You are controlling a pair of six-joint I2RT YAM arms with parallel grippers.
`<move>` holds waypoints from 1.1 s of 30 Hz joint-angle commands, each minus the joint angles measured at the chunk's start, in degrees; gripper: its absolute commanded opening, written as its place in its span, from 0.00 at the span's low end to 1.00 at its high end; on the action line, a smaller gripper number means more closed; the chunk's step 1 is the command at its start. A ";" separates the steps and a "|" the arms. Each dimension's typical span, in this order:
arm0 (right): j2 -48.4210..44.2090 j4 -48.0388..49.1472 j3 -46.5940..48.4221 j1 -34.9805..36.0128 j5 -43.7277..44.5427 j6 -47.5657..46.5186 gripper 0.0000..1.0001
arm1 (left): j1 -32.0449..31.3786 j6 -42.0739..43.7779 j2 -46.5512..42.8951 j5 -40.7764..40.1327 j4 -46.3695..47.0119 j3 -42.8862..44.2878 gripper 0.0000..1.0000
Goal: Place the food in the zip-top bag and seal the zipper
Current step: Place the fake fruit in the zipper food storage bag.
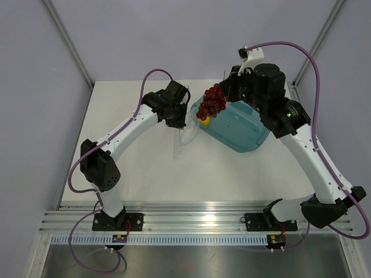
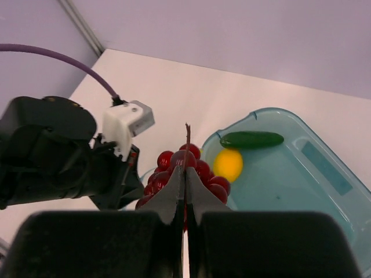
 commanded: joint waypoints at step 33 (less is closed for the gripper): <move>4.20 9.28 -4.41 3.72 -11.19 8.43 0.00 | 2.26 -0.34 -1.12 19.88 6.99 1.59 0.00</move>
